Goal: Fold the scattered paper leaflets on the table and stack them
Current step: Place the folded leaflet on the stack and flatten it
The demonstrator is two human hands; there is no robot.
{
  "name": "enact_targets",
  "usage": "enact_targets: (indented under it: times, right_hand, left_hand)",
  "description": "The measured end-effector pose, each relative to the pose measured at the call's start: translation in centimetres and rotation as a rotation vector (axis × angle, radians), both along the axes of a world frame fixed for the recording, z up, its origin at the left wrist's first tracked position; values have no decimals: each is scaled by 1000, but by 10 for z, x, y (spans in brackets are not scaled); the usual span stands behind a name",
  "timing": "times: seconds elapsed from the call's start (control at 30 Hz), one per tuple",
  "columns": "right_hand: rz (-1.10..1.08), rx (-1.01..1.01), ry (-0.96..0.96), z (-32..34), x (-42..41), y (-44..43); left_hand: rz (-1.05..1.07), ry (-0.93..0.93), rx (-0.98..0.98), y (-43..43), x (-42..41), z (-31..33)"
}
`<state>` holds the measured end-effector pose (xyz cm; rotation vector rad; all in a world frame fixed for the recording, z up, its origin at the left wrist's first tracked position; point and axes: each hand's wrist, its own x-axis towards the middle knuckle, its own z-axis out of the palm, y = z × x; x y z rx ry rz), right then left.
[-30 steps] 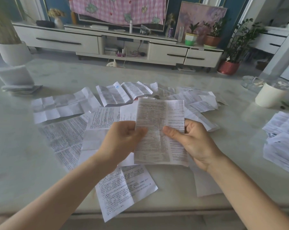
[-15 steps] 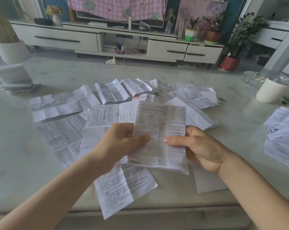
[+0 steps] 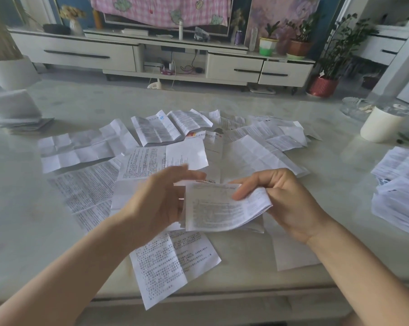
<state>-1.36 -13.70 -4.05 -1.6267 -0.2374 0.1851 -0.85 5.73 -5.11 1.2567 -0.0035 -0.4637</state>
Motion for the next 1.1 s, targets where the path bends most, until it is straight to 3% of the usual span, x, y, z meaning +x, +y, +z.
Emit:
enact_targets:
  times: [0.17, 0.4, 0.53, 0.77, 0.93, 1.1]
  right_hand:
    - [26, -155, -105, -6, -4, 2]
    - [41, -31, 274, 4, -6, -3]
    - [25, -172, 165, -4, -6, 2]
    - [-45, -90, 175, 1, -2, 5]
    - [-116, -101, 119, -5, -6, 8]
    - [-230, 16, 97, -7, -1, 11]
  left_hand:
    - [-46, -123, 160, -6, -6, -13]
    - [165, -210, 216, -4, -1, -20]
    - [198, -290, 315, -6, -2, -21]
    - [196, -206, 182, -10, -4, -15]
    - [374, -358, 304, -15, -5, -20]
    - [352, -337, 213, -17, -6, -14]
